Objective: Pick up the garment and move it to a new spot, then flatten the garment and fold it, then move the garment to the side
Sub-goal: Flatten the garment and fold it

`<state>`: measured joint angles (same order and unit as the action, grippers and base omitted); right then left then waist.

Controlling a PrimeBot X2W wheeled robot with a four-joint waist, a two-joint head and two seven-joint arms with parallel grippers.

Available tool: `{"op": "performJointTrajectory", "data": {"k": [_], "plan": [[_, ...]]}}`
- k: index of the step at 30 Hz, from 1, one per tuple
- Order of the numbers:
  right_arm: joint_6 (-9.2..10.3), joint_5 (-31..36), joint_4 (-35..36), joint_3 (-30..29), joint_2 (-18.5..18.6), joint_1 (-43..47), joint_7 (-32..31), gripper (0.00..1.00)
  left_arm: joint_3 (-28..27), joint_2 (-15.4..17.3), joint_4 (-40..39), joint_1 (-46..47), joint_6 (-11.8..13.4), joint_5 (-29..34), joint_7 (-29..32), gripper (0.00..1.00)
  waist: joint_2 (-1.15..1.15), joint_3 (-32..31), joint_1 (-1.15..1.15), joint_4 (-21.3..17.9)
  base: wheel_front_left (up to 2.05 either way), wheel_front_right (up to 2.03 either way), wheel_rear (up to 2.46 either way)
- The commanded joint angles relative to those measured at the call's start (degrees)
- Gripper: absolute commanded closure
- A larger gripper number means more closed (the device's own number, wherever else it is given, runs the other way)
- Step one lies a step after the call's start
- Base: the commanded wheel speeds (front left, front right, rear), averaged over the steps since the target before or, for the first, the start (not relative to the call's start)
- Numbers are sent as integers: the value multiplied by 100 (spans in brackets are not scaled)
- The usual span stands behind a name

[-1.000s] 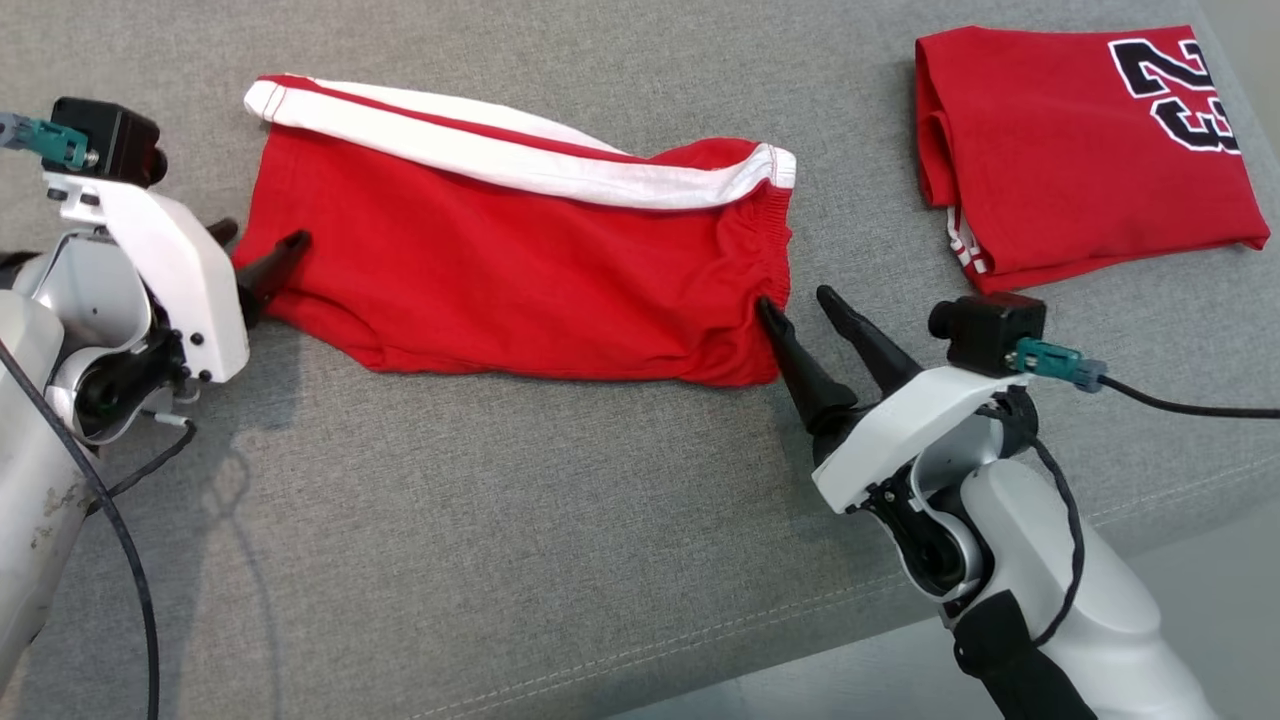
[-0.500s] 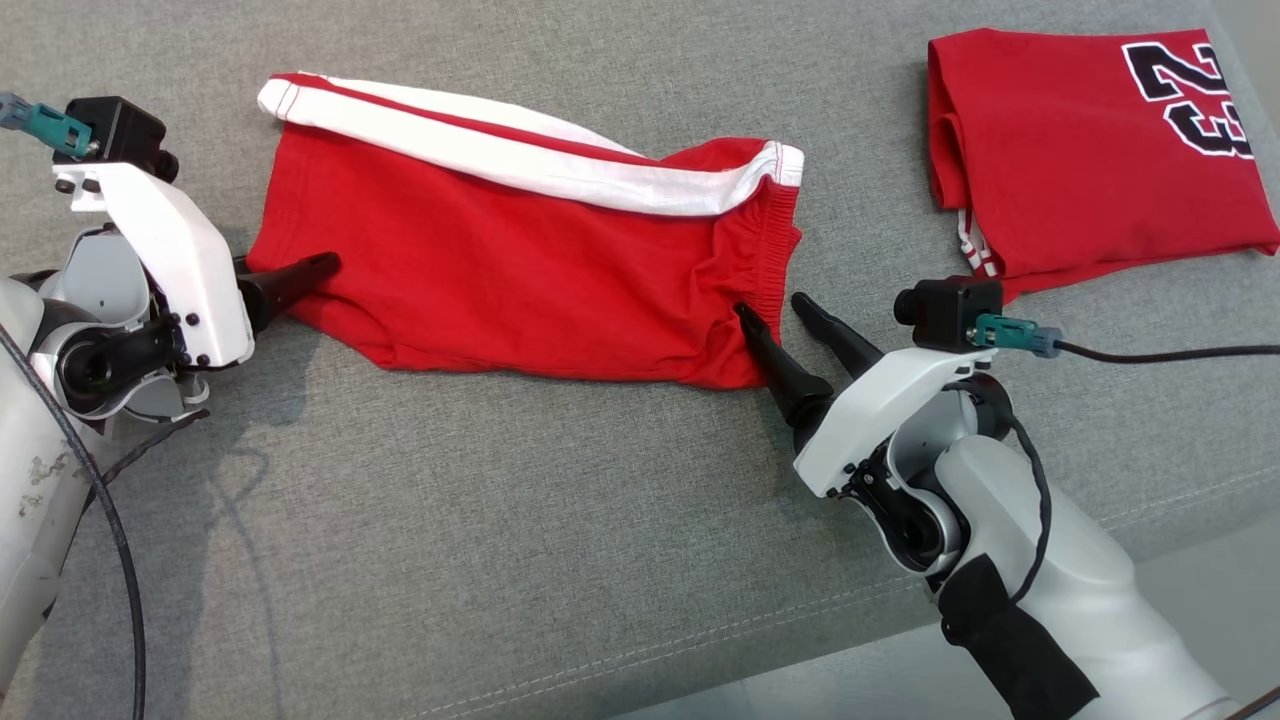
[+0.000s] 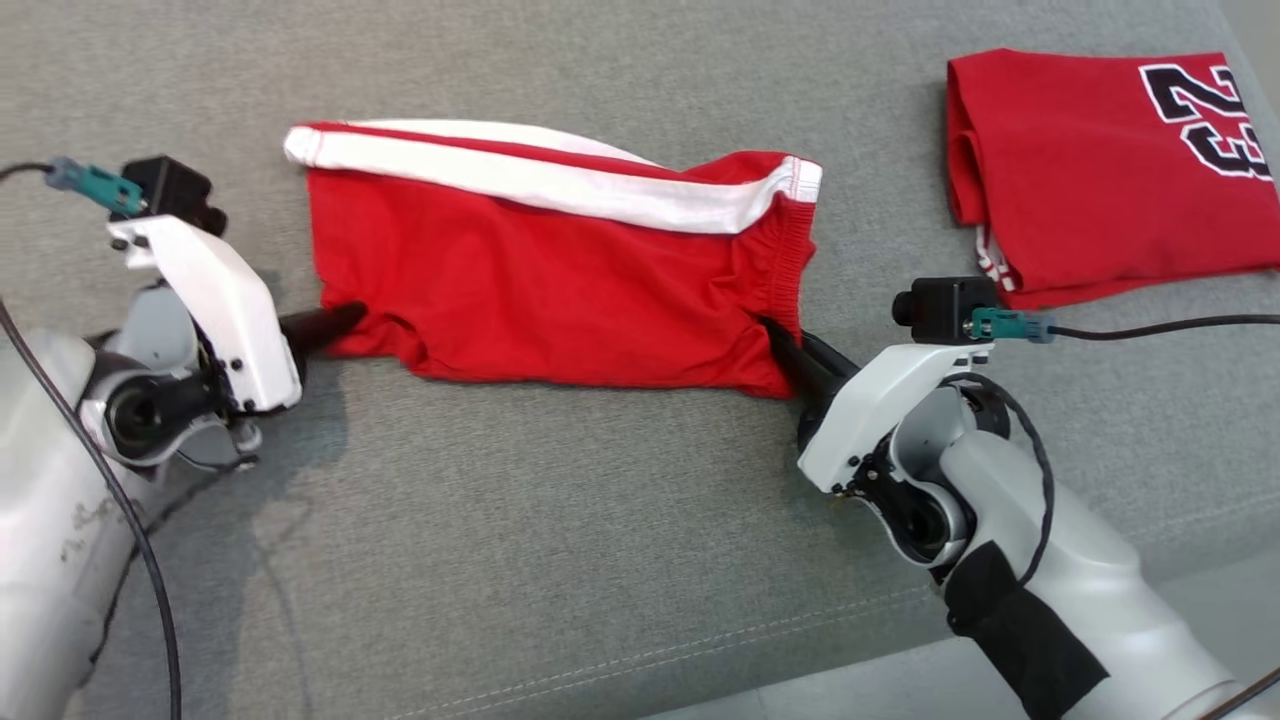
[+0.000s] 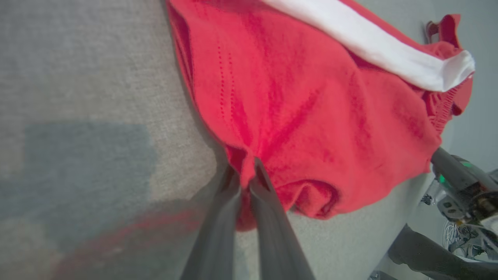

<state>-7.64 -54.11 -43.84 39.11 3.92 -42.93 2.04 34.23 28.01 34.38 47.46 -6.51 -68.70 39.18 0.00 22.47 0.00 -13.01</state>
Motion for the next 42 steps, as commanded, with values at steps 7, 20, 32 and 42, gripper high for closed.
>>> {"op": "performJointTrajectory", "data": {"k": [7, 20, 32, 42], "plan": [[15, -379, 696, 34, 616, 220, -520, 100, -514, 178, -748, -724, -76, -452, -678, 100, 0, -287, 0, 461, 0, 0, 0], [15, -660, 2257, -497, 1818, 1490, -1264, 100, -637, 74, -2027, -2397, -96, -834, -1708, 100, 0, -818, 0, 1487, 0, 0, 0], [15, -135, 2760, -1506, 1557, 2731, -1728, 100, -532, 187, -2209, -2805, -81, -888, -1720, 100, 0, -1017, 0, 1553, 0, 0, 0], [15, 381, 2749, -1908, 936, 2965, -1804, 0, -446, 46, -1932, -2858, -59, -846, -1819, 0, 0, -960, 0, 1395, 0, 0, 0]]}}
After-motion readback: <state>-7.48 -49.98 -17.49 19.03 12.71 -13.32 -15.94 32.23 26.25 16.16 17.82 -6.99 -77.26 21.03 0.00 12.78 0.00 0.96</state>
